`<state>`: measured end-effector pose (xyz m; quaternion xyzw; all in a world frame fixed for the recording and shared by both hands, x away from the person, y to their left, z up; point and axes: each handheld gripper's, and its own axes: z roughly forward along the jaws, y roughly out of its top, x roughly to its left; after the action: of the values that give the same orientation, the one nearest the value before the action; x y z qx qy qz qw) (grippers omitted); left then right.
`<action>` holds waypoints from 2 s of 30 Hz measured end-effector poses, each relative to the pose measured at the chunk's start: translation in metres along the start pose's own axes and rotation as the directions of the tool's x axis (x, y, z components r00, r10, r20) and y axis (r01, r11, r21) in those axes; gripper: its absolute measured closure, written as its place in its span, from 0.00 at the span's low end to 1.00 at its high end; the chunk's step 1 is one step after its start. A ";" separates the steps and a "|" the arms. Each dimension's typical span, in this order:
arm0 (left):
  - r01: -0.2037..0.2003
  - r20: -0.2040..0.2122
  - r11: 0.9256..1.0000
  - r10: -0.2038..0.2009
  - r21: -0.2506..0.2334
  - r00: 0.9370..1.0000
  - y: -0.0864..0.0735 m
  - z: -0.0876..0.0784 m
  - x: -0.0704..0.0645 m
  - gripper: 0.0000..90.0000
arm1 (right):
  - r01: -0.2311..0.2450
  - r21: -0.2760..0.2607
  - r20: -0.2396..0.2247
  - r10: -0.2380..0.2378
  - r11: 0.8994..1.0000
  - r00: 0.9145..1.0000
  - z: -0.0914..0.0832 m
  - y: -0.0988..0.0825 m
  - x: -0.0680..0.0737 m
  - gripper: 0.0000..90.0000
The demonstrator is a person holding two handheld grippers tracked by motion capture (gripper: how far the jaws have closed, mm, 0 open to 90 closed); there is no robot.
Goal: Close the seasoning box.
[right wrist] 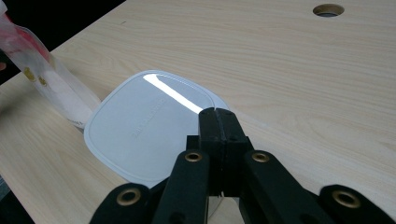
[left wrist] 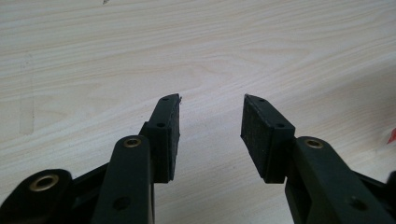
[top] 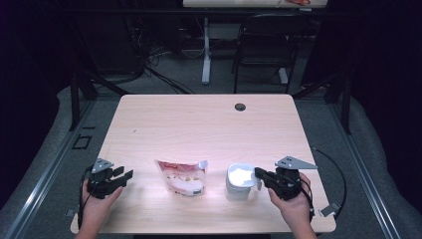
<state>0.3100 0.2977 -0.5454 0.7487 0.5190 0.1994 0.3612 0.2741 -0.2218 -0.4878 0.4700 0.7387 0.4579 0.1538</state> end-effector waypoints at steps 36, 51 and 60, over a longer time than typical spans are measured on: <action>-0.005 0.005 1.000 0.005 0.001 1.000 0.001 0.003 0.000 0.63 | -0.048 -0.016 -0.005 0.048 0.999 0.999 -0.002 -0.005 -0.007 1.00; -0.006 0.004 1.000 0.006 0.005 1.000 0.001 0.003 0.000 0.63 | -0.069 -0.021 -0.022 0.069 0.997 0.997 -0.002 -0.006 -0.009 1.00; -0.008 0.005 1.000 0.008 0.007 1.000 0.001 0.003 0.000 0.63 | -0.075 -0.023 -0.027 0.074 0.997 0.997 -0.002 -0.006 -0.010 1.00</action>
<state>0.3129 0.2968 -0.5470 0.7525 0.5159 0.1969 0.3590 0.2748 -0.2319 -0.4940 0.4894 0.7171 0.4781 0.1325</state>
